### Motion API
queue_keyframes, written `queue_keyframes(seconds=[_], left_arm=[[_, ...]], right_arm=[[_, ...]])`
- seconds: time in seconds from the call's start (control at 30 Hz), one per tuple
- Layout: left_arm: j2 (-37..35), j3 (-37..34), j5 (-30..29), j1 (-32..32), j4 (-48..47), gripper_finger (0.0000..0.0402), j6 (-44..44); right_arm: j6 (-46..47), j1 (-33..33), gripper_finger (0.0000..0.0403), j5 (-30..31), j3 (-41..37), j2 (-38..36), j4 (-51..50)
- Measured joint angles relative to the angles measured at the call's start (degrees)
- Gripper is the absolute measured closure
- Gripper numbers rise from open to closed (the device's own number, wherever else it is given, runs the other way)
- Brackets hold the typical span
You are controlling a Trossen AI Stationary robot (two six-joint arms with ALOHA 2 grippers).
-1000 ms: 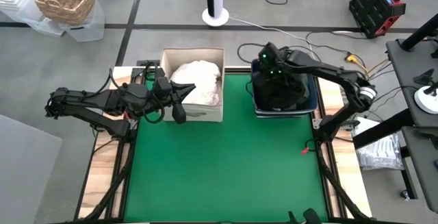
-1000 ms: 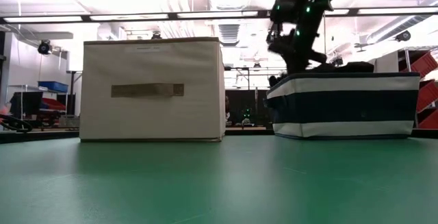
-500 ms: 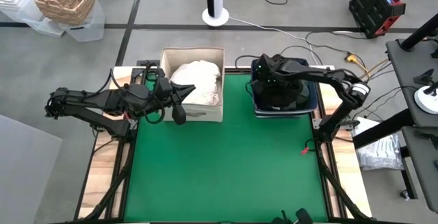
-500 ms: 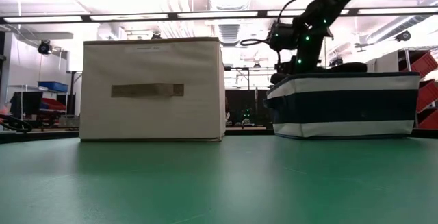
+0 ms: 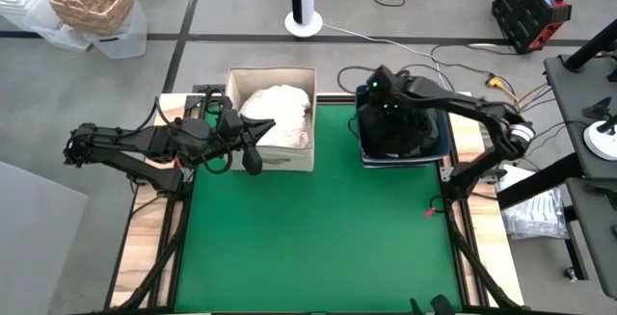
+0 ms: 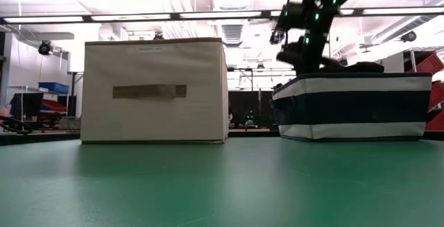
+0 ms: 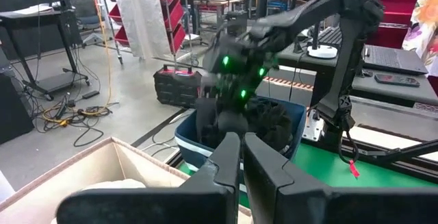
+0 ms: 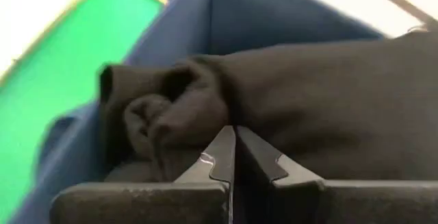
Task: Sort clothes
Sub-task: Put the black shirt into the blue laundry bin, then return to Home Position
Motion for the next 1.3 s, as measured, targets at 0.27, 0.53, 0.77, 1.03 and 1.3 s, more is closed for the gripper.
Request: queue_keyframes(seconds=[0.27,0.53,0.77,1.03,1.3], left_arm=[[-0.1,0.0,0.0,0.0,-0.1,0.0402,0.5],[-5.0,0.0,0.9,-0.1,-0.6,0.0402,1.9],[-10.9,-0.8,19.4,0.3,0.2,0.0402,10.8],[-11.0,-5.8,36.0,10.8,8.2,0.0402,15.2],[-23.3,-13.7,44.8,19.6,8.6,0.0402,5.7]], right_arm=[[-0.1,0.0,0.0393,0.7,6.8,-7.8,-7.6],[-3.7,0.0,0.0393,-7.1,10.8,-20.2,-14.2],[-9.3,0.1,0.0393,-29.9,2.5,-33.8,1.5],[-5.8,1.4,0.0394,-51.3,-15.0,-36.0,46.3],[-5.7,1.5,0.0394,-55.5,-24.4,-38.1,56.6]])
